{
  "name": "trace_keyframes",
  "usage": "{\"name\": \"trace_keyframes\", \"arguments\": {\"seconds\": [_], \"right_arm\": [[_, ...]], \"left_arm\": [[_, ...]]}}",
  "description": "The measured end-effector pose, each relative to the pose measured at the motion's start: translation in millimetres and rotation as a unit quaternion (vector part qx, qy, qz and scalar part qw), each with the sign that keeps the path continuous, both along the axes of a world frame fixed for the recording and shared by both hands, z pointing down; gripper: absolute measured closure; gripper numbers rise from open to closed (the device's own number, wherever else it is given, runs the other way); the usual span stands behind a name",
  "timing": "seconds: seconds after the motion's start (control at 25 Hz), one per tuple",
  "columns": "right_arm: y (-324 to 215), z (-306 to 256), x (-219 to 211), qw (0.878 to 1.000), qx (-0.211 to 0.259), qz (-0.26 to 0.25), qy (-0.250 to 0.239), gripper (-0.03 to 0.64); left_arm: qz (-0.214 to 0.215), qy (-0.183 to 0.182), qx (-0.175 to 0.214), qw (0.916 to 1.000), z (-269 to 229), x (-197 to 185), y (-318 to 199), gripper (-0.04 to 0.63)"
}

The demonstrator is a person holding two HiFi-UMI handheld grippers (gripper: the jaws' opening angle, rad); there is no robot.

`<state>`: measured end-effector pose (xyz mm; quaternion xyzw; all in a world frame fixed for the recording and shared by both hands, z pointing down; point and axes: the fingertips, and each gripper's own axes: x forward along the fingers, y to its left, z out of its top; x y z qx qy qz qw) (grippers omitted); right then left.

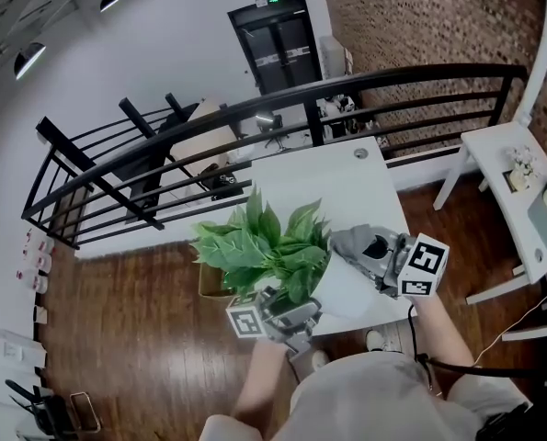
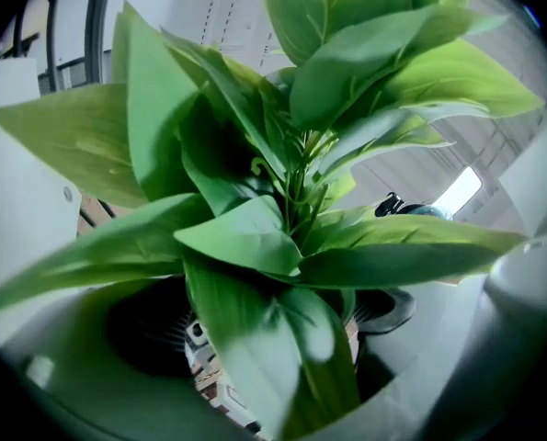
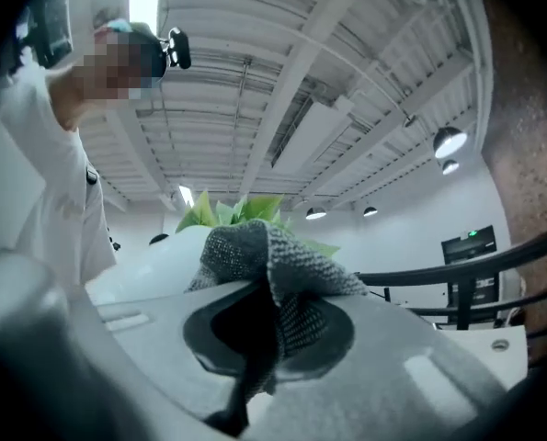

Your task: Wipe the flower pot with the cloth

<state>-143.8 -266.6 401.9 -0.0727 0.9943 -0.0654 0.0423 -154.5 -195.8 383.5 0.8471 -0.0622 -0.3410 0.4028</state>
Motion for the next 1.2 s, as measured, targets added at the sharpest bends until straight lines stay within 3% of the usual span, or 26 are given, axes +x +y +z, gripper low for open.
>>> {"name": "trace_keyframes", "arguments": {"seconds": [0.24, 0.52, 0.68, 0.84, 1.0, 1.2], "right_arm": [[5.1, 8.4, 6.3, 0.998, -0.036, -0.011, -0.050, 0.621], [3.6, 18.2, 14.5, 0.996, -0.064, 0.008, -0.067, 0.621], [3.5, 15.4, 14.9, 0.988, -0.108, 0.015, -0.109, 0.621], [5.6, 14.5, 13.3, 0.987, -0.115, 0.021, -0.113, 0.621], [20.2, 16.8, 8.8, 0.988, -0.111, 0.008, -0.103, 0.621], [38.5, 17.9, 5.1, 0.992, -0.093, 0.019, -0.080, 0.621]], "left_arm": [[-0.002, 0.056, -0.007, 0.9984, -16.5, 6.9, 0.5, 0.044], [-0.049, 0.104, -0.020, 0.9931, -30.4, 1.7, -20.1, 0.044], [-0.072, 0.120, -0.022, 0.9899, -37.4, -2.7, -27.0, 0.043], [-0.100, 0.112, -0.018, 0.9885, -44.6, -2.9, -33.2, 0.043], [-0.154, 0.116, -0.030, 0.9807, -41.7, -10.2, -47.7, 0.043], [-0.211, 0.071, -0.043, 0.9738, -23.3, -19.4, -60.7, 0.043]]}}
